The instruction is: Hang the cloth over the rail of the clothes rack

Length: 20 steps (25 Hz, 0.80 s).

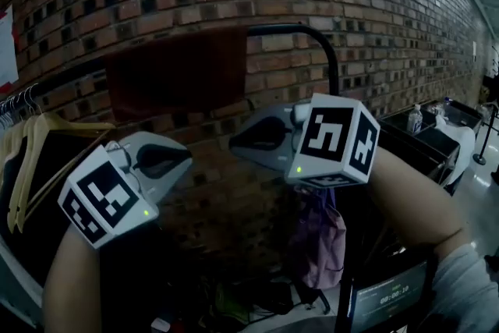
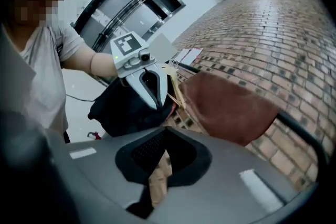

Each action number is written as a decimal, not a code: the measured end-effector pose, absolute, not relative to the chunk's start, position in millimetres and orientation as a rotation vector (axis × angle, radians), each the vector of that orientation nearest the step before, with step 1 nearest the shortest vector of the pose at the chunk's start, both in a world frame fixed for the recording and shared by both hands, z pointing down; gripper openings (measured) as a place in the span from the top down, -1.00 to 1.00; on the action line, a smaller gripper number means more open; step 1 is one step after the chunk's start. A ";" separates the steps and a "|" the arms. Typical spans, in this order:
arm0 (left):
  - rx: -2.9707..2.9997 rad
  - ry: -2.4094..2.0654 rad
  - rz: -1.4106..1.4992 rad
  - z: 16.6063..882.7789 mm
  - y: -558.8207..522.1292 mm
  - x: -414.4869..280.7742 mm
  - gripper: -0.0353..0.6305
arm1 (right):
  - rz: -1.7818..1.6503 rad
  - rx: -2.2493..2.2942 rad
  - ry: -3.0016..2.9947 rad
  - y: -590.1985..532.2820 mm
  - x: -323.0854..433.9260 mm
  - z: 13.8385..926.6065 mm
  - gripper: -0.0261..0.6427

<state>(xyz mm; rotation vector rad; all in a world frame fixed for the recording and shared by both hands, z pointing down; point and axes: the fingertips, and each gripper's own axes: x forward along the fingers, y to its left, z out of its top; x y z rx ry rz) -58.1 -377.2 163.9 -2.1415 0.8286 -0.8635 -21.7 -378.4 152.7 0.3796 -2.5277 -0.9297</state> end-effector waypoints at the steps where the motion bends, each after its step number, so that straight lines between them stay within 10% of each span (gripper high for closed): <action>1: -2.185 0.810 -0.854 184.9 -369.0 -51.5 0.88 | -0.858 0.354 -2.564 -367.9 -21.0 176.3 0.92; 20: -3.024 0.832 -0.568 451.6 -100.8 -109.1 0.88 | 0.006 0.367 -2.746 -100.0 -86.9 433.9 0.92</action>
